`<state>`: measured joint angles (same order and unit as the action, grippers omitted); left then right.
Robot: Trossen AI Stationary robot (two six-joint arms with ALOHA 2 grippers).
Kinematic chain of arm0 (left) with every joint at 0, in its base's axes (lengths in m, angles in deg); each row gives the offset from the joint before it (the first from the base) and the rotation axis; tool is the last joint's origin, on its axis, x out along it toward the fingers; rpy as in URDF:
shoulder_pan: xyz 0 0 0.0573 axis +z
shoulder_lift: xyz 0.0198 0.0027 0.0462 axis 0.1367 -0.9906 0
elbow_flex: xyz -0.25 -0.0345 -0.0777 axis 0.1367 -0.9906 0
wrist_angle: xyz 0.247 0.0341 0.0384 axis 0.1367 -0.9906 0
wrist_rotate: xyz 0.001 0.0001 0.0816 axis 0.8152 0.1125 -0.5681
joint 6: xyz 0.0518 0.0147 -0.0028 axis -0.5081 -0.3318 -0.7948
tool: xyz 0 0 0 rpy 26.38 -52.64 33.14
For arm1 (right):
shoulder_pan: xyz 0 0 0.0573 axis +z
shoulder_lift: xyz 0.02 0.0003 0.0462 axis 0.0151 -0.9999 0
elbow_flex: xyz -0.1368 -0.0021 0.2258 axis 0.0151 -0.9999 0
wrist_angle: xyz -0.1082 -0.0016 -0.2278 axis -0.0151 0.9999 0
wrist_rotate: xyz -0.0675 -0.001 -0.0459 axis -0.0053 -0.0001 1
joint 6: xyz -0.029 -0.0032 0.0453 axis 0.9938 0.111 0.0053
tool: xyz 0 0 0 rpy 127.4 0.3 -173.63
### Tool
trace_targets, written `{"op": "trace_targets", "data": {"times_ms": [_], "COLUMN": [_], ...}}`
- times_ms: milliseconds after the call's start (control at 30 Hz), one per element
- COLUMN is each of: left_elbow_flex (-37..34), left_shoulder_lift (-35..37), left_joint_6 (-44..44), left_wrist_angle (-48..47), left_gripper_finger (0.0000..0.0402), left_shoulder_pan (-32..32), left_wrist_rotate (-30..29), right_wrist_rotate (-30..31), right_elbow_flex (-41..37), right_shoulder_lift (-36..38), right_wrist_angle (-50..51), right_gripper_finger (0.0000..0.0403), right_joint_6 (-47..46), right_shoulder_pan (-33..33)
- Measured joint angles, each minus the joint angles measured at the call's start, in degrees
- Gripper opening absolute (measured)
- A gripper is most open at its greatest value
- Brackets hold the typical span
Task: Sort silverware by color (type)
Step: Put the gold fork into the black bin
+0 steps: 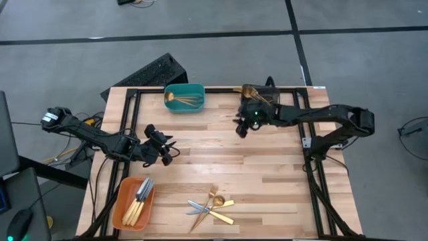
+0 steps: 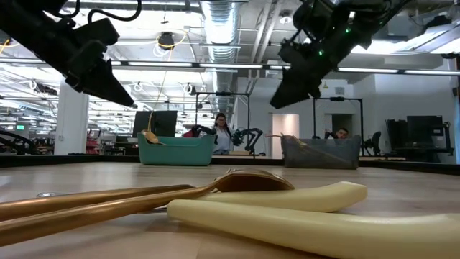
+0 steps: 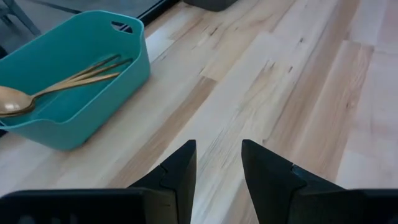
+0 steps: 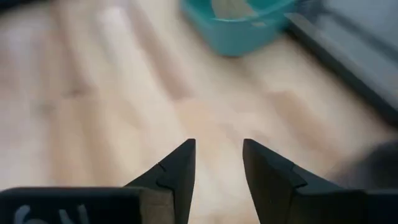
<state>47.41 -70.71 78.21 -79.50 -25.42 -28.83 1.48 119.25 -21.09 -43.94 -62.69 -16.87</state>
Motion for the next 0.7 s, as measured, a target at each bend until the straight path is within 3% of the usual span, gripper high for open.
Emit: {"op": "trace_targets", "data": {"times_ms": [100, 367, 567, 700], "left_elbow_flex": [0.0, 0.0, 0.0, 0.0], "left_shoulder_lift": [0.0, 0.0, 0.0, 0.0], "left_joint_6": [0.1, 7.7, 9.6, 9.3], "left_wrist_angle": [0.9, 0.6, 0.7, 1.5], "left_gripper_finger": [0.0116, 0.0116, 0.0116, 0.0116], "left_shoulder_pan": [0.0, 0.0, 0.0, 0.0], "left_wrist_rotate": [0.0, 0.1, 0.6, 3.8], "right_wrist_rotate": [-3.6, -3.8, 8.4, 12.1], "right_elbow_flex": [0.0, 0.1, 1.2, 2.3], "right_shoulder_lift": [-1.1, -8.6, -13.6, -15.8], "right_wrist_angle": [-3.1, -15.5, -16.8, -16.2], "right_gripper_finger": [0.0151, 0.0112, 0.0108, 0.0108], "right_joint_6": [-2.4, -10.3, -19.4, -24.4], "right_shoulder_pan": [3.7, 16.7, 25.6, 29.6]}}
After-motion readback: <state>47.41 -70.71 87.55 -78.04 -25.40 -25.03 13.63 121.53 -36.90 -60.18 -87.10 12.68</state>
